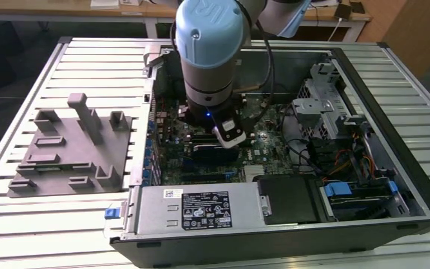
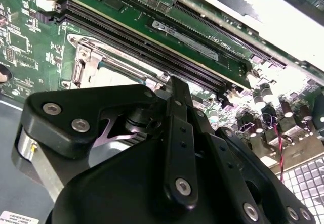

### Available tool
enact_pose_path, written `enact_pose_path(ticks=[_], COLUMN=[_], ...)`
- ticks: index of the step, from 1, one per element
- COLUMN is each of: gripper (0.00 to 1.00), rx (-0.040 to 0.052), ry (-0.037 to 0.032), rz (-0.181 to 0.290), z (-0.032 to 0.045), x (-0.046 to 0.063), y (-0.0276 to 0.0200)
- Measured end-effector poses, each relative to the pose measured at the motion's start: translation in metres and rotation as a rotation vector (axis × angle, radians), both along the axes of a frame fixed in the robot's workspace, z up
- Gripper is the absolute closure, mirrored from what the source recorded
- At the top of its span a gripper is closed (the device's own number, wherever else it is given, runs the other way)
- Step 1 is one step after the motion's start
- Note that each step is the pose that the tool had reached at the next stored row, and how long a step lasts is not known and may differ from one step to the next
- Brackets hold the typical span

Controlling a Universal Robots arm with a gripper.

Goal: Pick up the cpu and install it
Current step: 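Install the second cpu locking lever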

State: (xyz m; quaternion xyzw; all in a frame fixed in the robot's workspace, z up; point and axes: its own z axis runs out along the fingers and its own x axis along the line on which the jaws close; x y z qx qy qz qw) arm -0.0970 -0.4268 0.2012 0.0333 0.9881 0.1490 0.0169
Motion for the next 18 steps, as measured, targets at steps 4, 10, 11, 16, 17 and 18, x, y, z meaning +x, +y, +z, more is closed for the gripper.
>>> enact_pose_path(ticks=[4, 10, 11, 16, 17, 18], gripper=[0.89, 0.89, 0.89, 0.89, 0.89, 0.89], rx=[0.0141, 0.0256, 0.026, 0.0364, 0.0404, 0.0436], ry=[0.0, 0.0, 0.0, -0.0001, 0.0, -0.0001], rz=[0.007, 0.014, 0.014, 0.015, 0.015, 0.015], z=[-0.0018, -0.0041, -0.0046, -0.0062, -0.0065, -0.0068], x=[0.0, 0.0, 0.0, 0.0, 0.0, 0.0], y=[-0.0017, -0.0036, -0.0036, -0.0036, -0.0036, -0.0036])
